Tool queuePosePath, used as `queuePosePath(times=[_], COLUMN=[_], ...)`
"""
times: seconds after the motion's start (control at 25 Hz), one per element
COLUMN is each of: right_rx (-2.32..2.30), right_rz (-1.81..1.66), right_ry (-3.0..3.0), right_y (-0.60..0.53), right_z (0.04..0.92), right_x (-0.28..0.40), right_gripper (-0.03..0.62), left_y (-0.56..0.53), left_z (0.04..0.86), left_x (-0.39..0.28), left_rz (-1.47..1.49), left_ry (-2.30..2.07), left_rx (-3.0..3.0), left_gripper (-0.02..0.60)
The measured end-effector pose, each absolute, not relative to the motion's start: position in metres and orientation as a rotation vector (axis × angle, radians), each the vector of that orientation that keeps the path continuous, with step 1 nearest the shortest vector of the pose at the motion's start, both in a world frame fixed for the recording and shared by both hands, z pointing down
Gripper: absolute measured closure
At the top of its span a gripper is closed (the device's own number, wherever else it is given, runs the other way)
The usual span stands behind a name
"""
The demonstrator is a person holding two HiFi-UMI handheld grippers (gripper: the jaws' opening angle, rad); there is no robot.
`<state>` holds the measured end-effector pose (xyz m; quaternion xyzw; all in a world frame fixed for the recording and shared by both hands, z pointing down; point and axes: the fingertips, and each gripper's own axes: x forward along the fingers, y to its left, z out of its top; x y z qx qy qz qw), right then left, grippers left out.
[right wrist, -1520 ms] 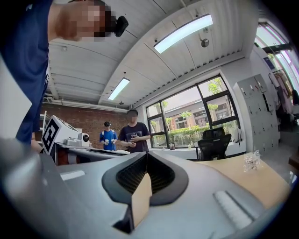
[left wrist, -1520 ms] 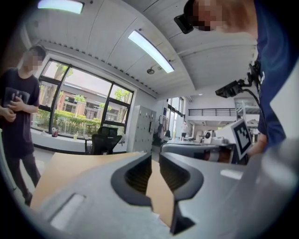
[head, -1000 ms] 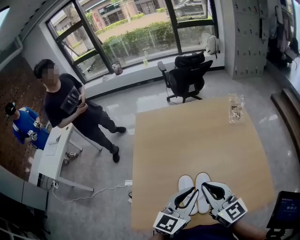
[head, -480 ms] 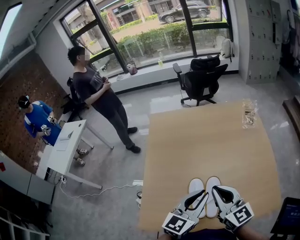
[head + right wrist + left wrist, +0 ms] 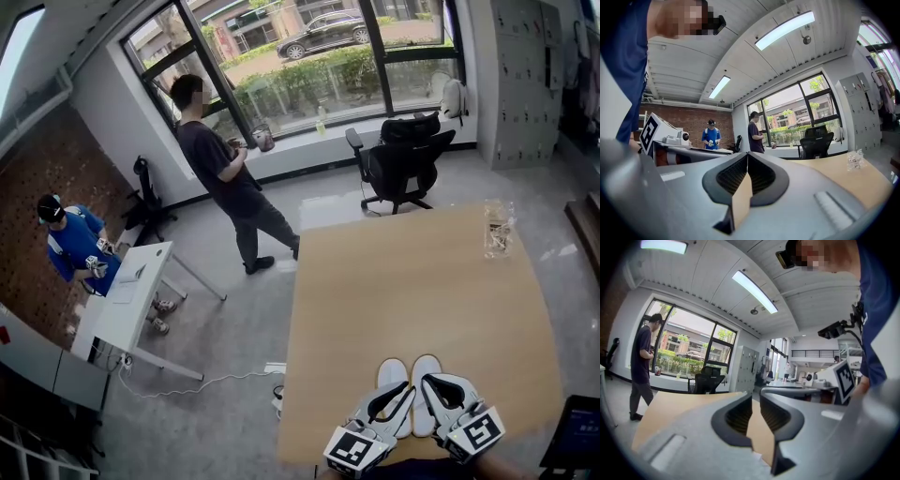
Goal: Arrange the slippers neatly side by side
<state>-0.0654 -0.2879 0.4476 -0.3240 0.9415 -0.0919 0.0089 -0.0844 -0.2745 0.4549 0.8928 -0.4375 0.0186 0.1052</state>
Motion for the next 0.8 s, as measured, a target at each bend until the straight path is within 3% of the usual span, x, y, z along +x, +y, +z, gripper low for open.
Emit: queuePosePath(times=[0.8], right_rx=[-1.043], right_rz=[-0.279], right_ry=[2.929], right_y=[-0.2888], right_z=[0.4437], right_x=[-0.0670], right_gripper=[0.582], left_y=[-0.2736], left_z=[0.4488], left_x=[-0.0802], left_rz=[0.038], left_ry=[-1.259], left_rx=[2.654], left_gripper=[0.528])
